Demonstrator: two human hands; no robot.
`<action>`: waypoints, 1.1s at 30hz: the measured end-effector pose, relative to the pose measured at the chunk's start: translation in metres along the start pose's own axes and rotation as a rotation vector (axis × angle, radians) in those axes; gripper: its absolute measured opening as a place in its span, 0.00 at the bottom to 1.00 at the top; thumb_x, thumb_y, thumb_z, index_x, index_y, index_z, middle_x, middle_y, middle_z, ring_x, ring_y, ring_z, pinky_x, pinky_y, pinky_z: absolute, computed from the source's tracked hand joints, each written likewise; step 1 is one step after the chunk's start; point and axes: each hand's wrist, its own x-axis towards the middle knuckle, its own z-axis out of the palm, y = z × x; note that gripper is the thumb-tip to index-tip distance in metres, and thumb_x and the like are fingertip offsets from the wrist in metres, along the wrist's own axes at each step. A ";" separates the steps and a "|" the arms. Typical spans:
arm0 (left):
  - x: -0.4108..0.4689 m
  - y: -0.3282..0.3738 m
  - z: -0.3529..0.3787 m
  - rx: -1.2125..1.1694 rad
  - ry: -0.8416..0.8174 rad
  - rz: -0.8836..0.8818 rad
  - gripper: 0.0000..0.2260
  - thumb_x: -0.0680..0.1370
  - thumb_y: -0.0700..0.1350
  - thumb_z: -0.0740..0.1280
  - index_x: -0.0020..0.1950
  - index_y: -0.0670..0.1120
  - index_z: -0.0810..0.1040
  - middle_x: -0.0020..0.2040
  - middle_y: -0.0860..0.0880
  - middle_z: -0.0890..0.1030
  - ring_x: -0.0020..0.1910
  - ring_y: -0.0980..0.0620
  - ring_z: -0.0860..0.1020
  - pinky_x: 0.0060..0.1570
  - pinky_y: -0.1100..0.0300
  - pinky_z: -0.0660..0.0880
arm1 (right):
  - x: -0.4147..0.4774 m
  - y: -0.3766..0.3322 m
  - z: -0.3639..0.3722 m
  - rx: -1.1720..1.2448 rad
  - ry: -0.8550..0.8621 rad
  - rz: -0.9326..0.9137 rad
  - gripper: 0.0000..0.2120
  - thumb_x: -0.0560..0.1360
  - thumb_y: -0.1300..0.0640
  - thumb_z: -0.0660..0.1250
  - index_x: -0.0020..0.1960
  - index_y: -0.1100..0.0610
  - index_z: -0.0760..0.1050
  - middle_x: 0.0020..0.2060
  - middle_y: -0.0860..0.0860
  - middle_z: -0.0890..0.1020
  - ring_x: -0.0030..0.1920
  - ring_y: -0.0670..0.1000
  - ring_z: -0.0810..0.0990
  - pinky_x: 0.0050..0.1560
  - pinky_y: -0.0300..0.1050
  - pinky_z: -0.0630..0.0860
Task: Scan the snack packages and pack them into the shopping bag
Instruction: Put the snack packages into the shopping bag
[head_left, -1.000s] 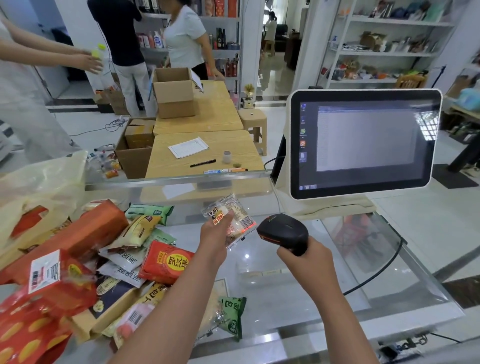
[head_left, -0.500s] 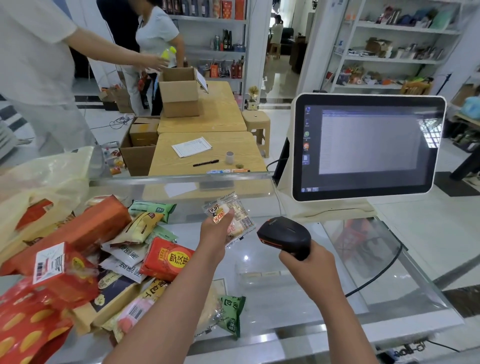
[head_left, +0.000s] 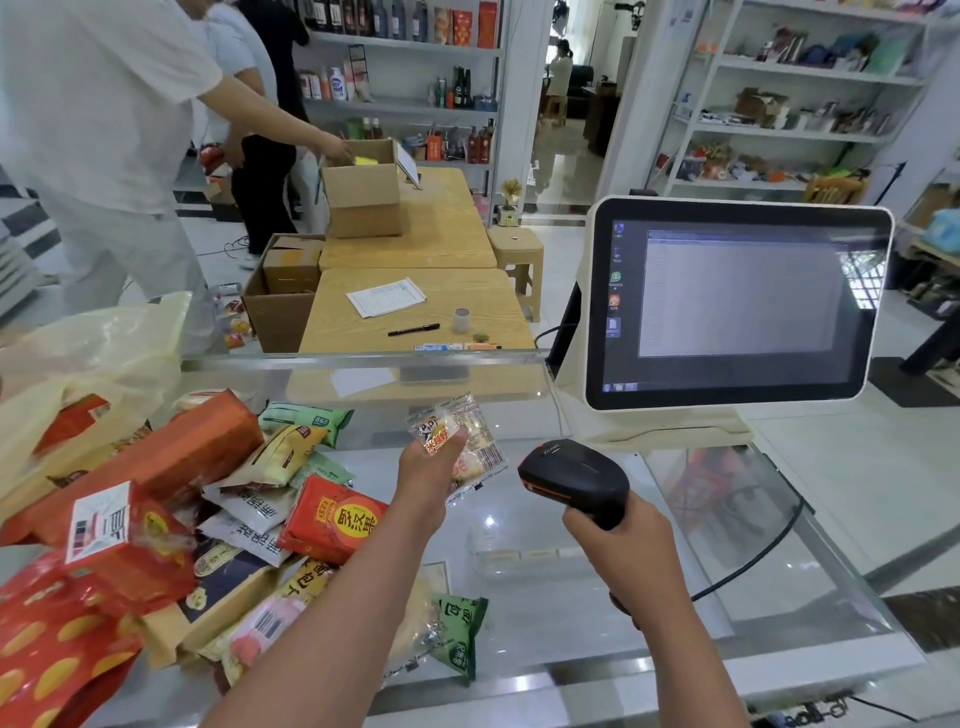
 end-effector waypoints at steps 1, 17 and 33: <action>0.000 0.000 0.000 0.002 0.001 0.000 0.07 0.76 0.44 0.71 0.52 0.46 0.77 0.51 0.43 0.84 0.50 0.44 0.82 0.53 0.50 0.79 | 0.001 0.001 0.001 -0.006 0.008 -0.002 0.07 0.68 0.61 0.70 0.37 0.62 0.72 0.24 0.47 0.70 0.26 0.46 0.65 0.23 0.36 0.63; -0.006 0.007 -0.007 0.054 0.038 -0.072 0.07 0.76 0.41 0.71 0.50 0.47 0.74 0.43 0.46 0.82 0.37 0.51 0.80 0.33 0.61 0.75 | 0.022 0.061 0.054 -0.396 -0.092 0.025 0.20 0.70 0.58 0.74 0.59 0.58 0.72 0.52 0.53 0.79 0.49 0.49 0.75 0.47 0.40 0.73; -0.036 0.043 -0.011 -0.094 -0.153 -0.106 0.37 0.78 0.67 0.47 0.55 0.37 0.80 0.50 0.39 0.83 0.51 0.39 0.81 0.54 0.46 0.76 | 0.014 -0.025 0.092 0.183 -0.217 -0.188 0.28 0.72 0.48 0.71 0.69 0.42 0.64 0.60 0.37 0.72 0.60 0.37 0.70 0.61 0.37 0.69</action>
